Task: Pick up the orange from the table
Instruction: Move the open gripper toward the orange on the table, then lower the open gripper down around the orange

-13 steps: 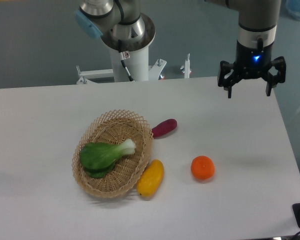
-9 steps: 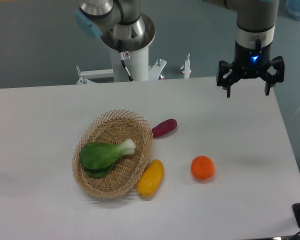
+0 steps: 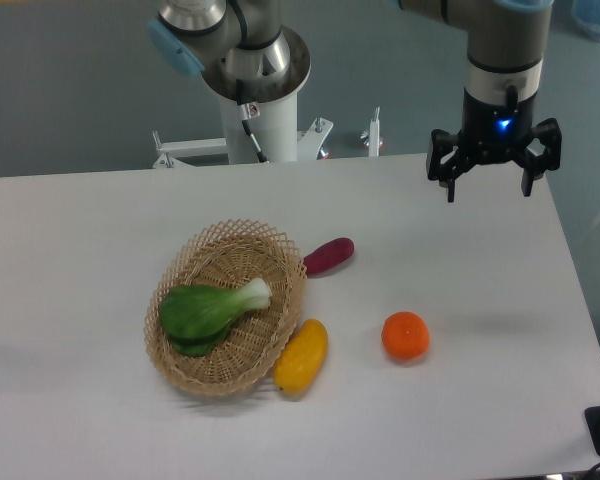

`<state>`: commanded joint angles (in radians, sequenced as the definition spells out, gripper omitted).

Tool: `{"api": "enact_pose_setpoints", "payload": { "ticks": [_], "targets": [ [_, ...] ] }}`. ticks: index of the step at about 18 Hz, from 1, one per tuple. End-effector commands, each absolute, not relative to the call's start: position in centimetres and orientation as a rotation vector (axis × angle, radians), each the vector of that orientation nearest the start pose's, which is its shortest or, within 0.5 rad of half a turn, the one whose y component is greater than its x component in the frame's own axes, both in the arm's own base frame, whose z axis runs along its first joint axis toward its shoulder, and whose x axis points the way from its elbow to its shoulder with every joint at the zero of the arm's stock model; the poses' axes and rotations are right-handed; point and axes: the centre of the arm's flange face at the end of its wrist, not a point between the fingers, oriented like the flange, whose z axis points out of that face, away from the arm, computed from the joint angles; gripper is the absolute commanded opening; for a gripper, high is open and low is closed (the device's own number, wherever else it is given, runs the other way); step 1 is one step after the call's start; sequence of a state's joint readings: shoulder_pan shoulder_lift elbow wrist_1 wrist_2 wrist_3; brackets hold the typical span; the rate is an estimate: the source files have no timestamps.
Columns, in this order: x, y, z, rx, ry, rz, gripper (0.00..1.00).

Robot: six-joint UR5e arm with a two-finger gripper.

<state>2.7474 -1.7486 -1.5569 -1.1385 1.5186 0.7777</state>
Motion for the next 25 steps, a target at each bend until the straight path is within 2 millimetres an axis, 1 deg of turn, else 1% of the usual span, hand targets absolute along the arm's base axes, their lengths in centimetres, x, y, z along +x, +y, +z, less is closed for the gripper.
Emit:
{"api": "enact_pose_setpoints", "payload": {
  "ticks": [2, 3, 4, 5, 7, 8, 9, 10, 11, 12, 13, 15, 16, 17, 18, 20, 22, 25],
  "targets": [
    [-48.5, 35.4, 42.2, -2.834, -0.562, 0.363, 1.0],
    [-48.2, 36.0, 41.4, -2.831, -0.55, 0.36, 1.0],
    [-48.2, 36.7, 40.0, -2.838, -0.548, 0.331, 1.0],
    [-48.2, 37.3, 39.1, -2.849, -0.544, 0.314, 1.0],
    [-48.6, 38.2, 38.0, -2.858, -0.546, 0.29, 1.0],
    [-48.1, 39.3, 36.9, -2.872, -0.525, 0.268, 1.0],
    [-48.0, 40.5, 35.0, -2.897, -0.507, 0.235, 1.0],
    [-48.0, 41.2, 33.7, -2.911, -0.496, 0.213, 1.0],
    [-48.0, 42.0, 32.6, -2.924, -0.481, 0.197, 1.0],
    [-47.8, 42.8, 32.2, -2.928, -0.463, 0.195, 1.0],
    [-47.4, 43.0, 31.1, -2.942, -0.464, 0.171, 1.0],
    [-47.7, 43.5, 29.5, -2.947, -0.455, 0.151, 1.0],
    [-47.5, 44.3, 28.4, -2.957, -0.443, 0.135, 1.0],
    [-46.8, 45.3, 26.4, -2.976, -0.415, 0.107, 1.0],
    [-46.6, 45.9, 25.5, -2.983, -0.406, 0.096, 1.0],
    [-46.7, 46.1, 24.4, -2.991, -0.401, 0.084, 1.0],
    [-46.8, 46.2, 22.8, -3.008, -0.397, 0.059, 1.0],
    [-47.1, 46.5, 22.0, -3.017, -0.39, 0.053, 1.0]
  ]
}}
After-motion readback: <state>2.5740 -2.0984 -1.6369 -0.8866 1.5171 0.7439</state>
